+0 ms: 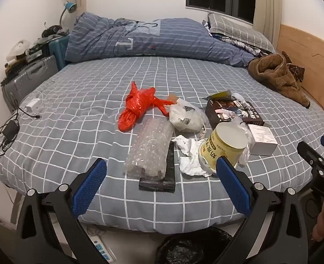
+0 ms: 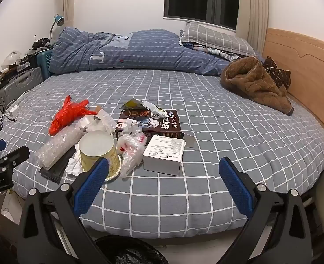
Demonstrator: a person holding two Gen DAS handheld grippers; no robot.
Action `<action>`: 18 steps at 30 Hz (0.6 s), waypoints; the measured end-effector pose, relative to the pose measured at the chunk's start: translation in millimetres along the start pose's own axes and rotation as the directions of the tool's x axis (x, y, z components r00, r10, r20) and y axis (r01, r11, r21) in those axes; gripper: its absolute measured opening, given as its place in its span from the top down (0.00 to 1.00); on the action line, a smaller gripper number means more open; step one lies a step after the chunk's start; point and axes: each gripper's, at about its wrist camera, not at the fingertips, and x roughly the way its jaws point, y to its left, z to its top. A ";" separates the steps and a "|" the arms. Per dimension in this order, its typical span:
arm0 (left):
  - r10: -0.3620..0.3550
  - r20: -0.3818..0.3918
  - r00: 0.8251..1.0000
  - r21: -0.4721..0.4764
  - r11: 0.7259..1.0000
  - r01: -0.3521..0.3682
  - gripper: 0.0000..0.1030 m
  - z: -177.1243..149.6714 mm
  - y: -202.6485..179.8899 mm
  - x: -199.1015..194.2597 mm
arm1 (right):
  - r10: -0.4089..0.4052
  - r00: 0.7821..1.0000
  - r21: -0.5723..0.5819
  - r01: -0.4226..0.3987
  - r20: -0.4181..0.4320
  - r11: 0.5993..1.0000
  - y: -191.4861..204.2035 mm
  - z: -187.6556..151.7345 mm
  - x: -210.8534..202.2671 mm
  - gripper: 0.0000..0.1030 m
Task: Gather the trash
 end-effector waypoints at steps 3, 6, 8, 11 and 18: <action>-0.001 -0.002 1.000 0.004 1.000 0.001 0.06 0.2 0.3 0.3 | -0.001 1.000 0.001 0.001 -0.002 1.000 -0.2 -0.7 0.6 0.07; 0.004 -0.001 1.000 0.010 1.000 -0.004 0.06 0.2 -0.2 0.5 | -0.004 1.000 -0.001 0.004 -0.006 1.000 0.1 -1.3 1.5 0.07; 0.005 -0.001 1.000 0.011 1.000 -0.005 0.06 0.1 -0.2 0.5 | -0.001 1.000 0.001 0.001 0.001 1.000 -0.7 -1.4 -0.4 0.07; 0.009 0.000 1.000 0.012 1.000 -0.009 0.06 0.1 -0.4 0.7 | 0.000 1.000 -0.001 0.000 0.000 1.000 0.9 -1.3 0.2 0.07; 0.013 -0.009 1.000 -0.003 1.000 -0.013 0.06 3.8 1.2 -1.9 | 0.003 1.000 0.000 -0.003 -0.002 1.000 0.7 -2.2 0.4 0.07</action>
